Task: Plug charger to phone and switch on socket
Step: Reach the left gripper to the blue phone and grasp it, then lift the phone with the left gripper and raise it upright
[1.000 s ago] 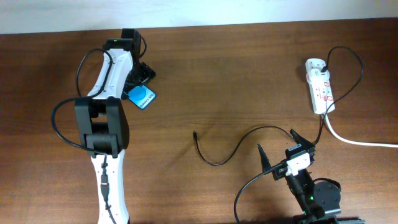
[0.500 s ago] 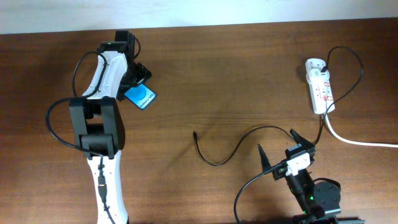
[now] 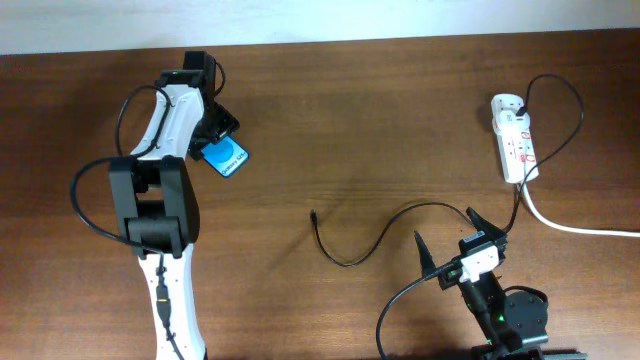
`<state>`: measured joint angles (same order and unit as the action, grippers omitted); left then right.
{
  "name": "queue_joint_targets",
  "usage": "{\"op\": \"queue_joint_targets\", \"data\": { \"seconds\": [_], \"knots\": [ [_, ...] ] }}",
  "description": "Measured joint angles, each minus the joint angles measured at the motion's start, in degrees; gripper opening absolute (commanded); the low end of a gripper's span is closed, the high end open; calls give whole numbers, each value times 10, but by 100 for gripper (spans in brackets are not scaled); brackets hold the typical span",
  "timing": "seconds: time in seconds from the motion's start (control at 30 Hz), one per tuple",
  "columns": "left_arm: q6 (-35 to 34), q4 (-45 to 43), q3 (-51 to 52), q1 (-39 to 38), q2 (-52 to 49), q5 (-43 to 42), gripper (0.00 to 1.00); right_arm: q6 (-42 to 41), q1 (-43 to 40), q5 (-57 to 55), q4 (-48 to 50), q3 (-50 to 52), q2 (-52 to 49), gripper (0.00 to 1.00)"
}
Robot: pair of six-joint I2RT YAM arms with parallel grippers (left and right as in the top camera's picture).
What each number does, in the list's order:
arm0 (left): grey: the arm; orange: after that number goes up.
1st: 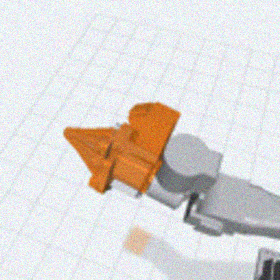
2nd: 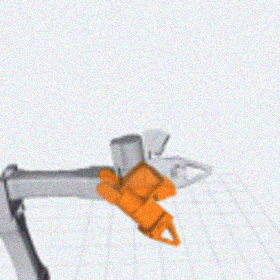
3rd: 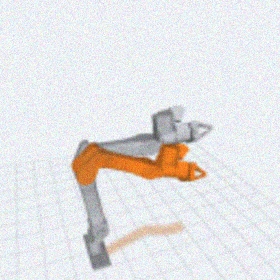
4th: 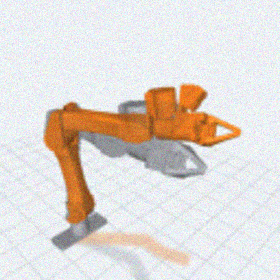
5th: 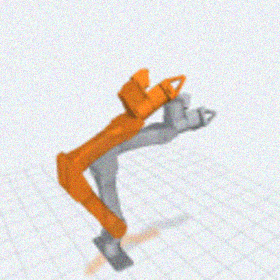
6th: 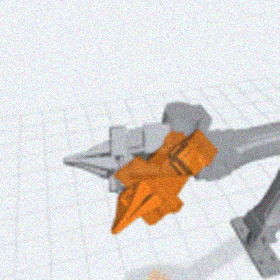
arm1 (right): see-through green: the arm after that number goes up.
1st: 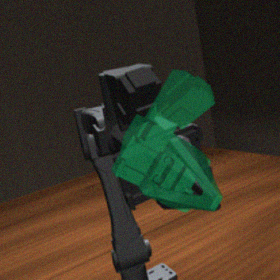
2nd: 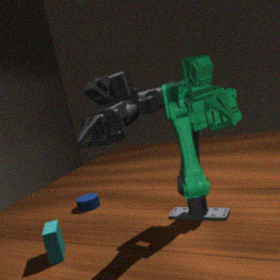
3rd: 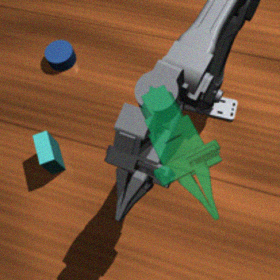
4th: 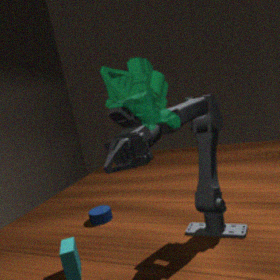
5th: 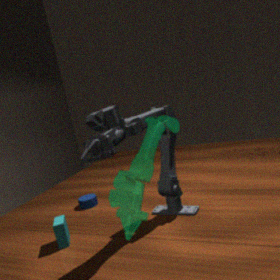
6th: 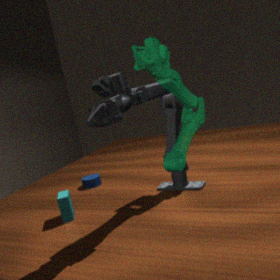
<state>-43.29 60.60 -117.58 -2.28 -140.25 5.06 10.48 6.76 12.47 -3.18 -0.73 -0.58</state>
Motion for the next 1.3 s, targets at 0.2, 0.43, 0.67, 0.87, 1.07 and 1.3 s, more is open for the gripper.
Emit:
{"op": "queue_joint_targets", "data": {
  "seconds": [0.2, 0.43, 0.67, 0.87, 1.07, 1.3],
  "knots": [
    [0, 0, 0, 0, 0, -1, 35, 0, 0, 0, 0, 0, 0, 98],
    [1, 3, -4, 2, 0, -7, 0, 0, 0, 0, 0, 0, 0, 98],
    [17, 59, -36, -3, 5, -152, 0, 0, 0, 0, 0, 0, 0, 98],
    [95, 157, -38, -3, 87, -360, 0, 0, 0, 0, 0, 0, 0, 98],
    [46, 273, -42, -38, 199, -413, 0, 0, 0, 0, 0, 0, 0, 99],
    [-56, 332, -43, -159, 202, -411, 0, 0, 0, 0, 0, 0, 0, 98]
  ]
}}
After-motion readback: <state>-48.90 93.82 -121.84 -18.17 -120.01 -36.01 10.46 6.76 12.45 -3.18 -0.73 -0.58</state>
